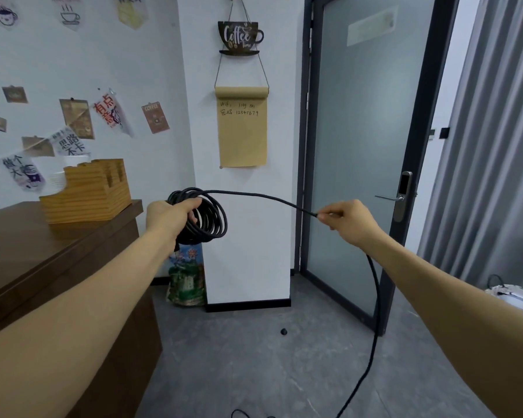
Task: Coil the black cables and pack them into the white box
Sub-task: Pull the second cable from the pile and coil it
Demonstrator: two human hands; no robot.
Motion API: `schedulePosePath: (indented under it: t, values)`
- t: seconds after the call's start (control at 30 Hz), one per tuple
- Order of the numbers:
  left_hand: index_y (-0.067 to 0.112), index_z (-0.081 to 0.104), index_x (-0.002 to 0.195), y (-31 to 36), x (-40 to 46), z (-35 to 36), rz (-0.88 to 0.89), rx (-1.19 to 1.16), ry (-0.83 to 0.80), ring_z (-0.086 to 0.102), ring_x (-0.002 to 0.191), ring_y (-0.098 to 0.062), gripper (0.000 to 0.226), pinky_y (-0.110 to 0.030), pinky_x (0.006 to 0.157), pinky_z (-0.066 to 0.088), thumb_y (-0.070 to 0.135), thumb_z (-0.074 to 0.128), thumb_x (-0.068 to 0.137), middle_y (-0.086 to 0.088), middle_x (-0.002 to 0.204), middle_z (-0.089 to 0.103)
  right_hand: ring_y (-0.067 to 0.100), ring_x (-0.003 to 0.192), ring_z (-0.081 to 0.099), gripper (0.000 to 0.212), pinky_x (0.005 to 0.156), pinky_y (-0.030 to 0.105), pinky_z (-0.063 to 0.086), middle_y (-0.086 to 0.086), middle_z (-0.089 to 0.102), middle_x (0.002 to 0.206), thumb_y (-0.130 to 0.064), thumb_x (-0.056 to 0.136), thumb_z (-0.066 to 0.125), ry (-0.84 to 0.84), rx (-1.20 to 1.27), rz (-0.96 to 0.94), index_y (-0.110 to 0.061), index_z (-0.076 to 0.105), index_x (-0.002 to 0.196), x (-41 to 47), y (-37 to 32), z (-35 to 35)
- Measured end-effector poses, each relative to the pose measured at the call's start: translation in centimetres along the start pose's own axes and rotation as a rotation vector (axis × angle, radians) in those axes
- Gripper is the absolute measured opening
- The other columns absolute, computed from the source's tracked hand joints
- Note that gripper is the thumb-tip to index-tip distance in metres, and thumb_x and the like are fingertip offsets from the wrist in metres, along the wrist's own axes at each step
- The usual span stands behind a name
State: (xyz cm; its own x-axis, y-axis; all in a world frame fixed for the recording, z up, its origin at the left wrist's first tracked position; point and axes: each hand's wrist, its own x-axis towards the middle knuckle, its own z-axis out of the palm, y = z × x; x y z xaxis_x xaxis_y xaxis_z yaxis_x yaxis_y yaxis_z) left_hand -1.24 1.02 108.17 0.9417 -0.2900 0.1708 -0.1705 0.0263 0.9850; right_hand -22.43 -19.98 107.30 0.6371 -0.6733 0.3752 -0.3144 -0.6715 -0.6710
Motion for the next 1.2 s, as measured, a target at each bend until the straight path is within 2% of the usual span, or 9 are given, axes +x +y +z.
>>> schedulePosePath:
  t: [0.13, 0.2, 0.3, 0.43, 0.53, 0.63, 0.8, 0.93, 1.2]
  values:
    - [0.008, 0.057, 0.058, 0.5, -0.6, 1.5, 0.177, 0.141, 0.057, 0.057, 0.056, -0.017, 0.035, -0.026, 0.054, 0.042, 0.03, 0.072, 0.081, -0.005, 0.058, 0.062, 0.02, 0.085, 0.062, 0.026, 0.058, 0.025, 0.038, -0.008, 0.067, 0.097, -0.023, 0.089, 0.047, -0.017, -0.726, -0.33, -0.028, 0.071, 0.096, -0.7, -4.5, 1.0]
    - [0.006, 0.061, 0.064, 0.9, -0.8, 2.2, 0.243, 0.225, 0.05, 0.059, 0.056, -0.016, 0.034, -0.027, 0.054, 0.046, 0.034, 0.072, 0.081, -0.005, 0.06, 0.065, 0.015, 0.083, 0.057, 0.022, 0.056, 0.024, 0.031, -0.012, 0.058, 0.088, -0.028, 0.089, 0.05, -0.076, -0.821, -0.525, -0.031, 0.07, 0.098, -1.4, -7.0, 1.3]
    - [0.005, 0.065, 0.071, 1.2, -1.4, 3.0, 0.298, 0.316, 0.017, 0.06, 0.056, -0.014, 0.036, -0.026, 0.053, 0.046, 0.039, 0.071, 0.08, -0.003, 0.06, 0.066, 0.008, 0.079, 0.047, 0.018, 0.063, 0.026, 0.035, -0.016, 0.044, 0.07, -0.042, 0.089, 0.057, -0.153, -0.642, -0.587, -0.033, 0.07, 0.098, -1.9, -10.2, 1.1]
    - [0.009, 0.057, 0.067, 1.5, -2.5, 3.9, 0.275, 0.265, -0.108, 0.058, 0.048, -0.01, 0.03, -0.02, 0.042, 0.042, 0.031, 0.075, 0.078, -0.002, 0.059, 0.061, 0.01, 0.083, 0.061, 0.015, 0.08, 0.028, 0.05, -0.012, 0.067, 0.083, -0.031, 0.083, 0.069, -0.279, -0.061, -0.472, -0.02, 0.074, 0.091, -1.3, -11.7, 0.6]
    - [0.003, 0.059, 0.073, 1.6, -3.2, 4.7, 0.122, 0.059, -0.307, 0.054, 0.048, -0.015, 0.024, -0.02, 0.046, 0.045, 0.023, 0.073, 0.077, -0.007, 0.063, 0.057, 0.004, 0.078, 0.066, 0.015, 0.077, 0.011, 0.049, 0.003, 0.073, 0.081, -0.015, 0.086, 0.066, -0.303, 0.242, -0.45, -0.001, 0.073, 0.087, -1.1, -11.4, 0.9]
    - [0.011, 0.059, 0.072, 1.5, -4.7, 5.7, -0.036, -0.202, -0.443, 0.047, 0.038, -0.008, 0.022, -0.019, 0.042, 0.039, 0.025, 0.069, 0.085, 0.0, 0.056, 0.051, 0.008, 0.074, 0.067, 0.014, 0.081, 0.017, 0.053, 0.007, 0.072, 0.076, -0.012, 0.087, 0.065, -0.224, 0.423, -0.358, 0.001, 0.071, 0.085, -0.7, -10.6, 1.8]
    - [0.016, 0.056, 0.075, 1.5, -5.5, 6.3, -0.137, -0.301, -0.489, 0.042, 0.037, -0.005, 0.025, -0.015, 0.039, 0.034, 0.037, 0.066, 0.084, 0.007, 0.05, 0.047, 0.014, 0.061, 0.063, 0.012, 0.063, 0.016, 0.052, 0.003, 0.069, 0.061, -0.002, 0.086, 0.063, -0.201, 0.615, -0.311, 0.009, 0.067, 0.083, -0.7, -9.9, 2.0]
    - [0.017, 0.055, 0.07, 1.6, -5.3, 6.5, -0.198, -0.34, -0.489, 0.04, 0.038, -0.005, 0.026, -0.019, 0.045, 0.036, 0.035, 0.069, 0.082, 0.007, 0.05, 0.045, 0.019, 0.071, 0.06, 0.009, 0.078, 0.033, 0.053, 0.016, 0.062, 0.076, -0.01, 0.08, 0.073, -0.055, 0.537, -0.262, -0.014, 0.069, 0.074, 0.0, -9.0, 2.1]
    - [0.02, 0.059, 0.073, 1.4, -5.3, 6.3, -0.203, -0.374, -0.642, 0.039, 0.04, -0.004, 0.035, -0.017, 0.041, 0.037, 0.054, 0.066, 0.069, 0.007, 0.054, 0.044, 0.013, 0.067, 0.06, 0.009, 0.075, 0.03, 0.054, 0.002, 0.064, 0.071, -0.017, 0.08, 0.074, -0.027, 0.444, -0.203, -0.014, 0.067, 0.076, 0.1, -8.1, 2.6]
